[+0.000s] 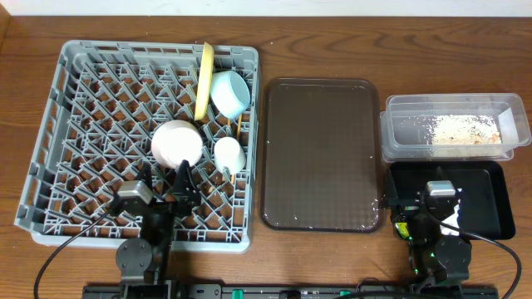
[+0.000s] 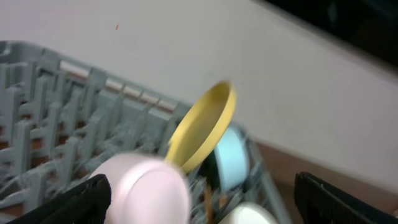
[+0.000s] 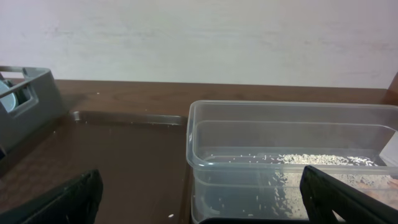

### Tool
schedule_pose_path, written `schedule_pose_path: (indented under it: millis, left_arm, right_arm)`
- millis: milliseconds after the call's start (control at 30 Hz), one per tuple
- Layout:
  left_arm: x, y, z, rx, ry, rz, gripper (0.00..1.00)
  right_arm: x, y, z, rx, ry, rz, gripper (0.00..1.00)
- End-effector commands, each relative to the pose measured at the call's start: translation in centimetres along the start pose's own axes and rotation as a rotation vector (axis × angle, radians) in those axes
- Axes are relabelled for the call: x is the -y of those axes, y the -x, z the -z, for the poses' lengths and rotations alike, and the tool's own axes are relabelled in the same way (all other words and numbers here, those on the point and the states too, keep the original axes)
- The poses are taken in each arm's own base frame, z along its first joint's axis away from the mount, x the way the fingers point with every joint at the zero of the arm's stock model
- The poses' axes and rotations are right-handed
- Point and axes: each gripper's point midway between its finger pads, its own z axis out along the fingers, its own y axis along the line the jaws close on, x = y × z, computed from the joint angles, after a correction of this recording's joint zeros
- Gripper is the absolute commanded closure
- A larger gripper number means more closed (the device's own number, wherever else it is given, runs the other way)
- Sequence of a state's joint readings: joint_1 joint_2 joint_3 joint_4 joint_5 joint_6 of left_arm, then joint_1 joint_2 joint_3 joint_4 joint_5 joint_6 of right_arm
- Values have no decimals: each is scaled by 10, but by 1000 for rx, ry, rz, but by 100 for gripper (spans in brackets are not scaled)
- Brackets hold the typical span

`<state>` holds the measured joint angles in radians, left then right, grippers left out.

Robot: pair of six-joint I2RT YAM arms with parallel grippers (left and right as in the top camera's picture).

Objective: Sort waste into correct bins and load items into the dishwasher rack

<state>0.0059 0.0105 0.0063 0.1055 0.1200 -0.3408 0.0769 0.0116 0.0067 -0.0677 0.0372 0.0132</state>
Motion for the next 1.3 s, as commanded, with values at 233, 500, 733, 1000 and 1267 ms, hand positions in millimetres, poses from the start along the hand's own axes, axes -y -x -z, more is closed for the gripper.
schedule_pose_path:
  millis: [233, 500, 733, 1000, 1267]
  left_arm:
    - [-9, -40, 4, -166, -4, -495, 5]
    - [-10, -39, 4, -164, 8, -521, 5]
    - [-11, -35, 3, -147, 21, -522, 5]
    - [-7, -24, 1, -98, 14, -505, 5]
    - [-13, -19, 1, -76, 61, -406, 5]
  right_arm:
    - [3, 0, 0, 2, -16, 13, 1]
    - [3, 0, 0, 2, -16, 13, 1]
    - [3, 0, 0, 2, -16, 13, 1]
    - [3, 0, 0, 2, -16, 13, 1]
    - [3, 0, 0, 2, -16, 13, 1]
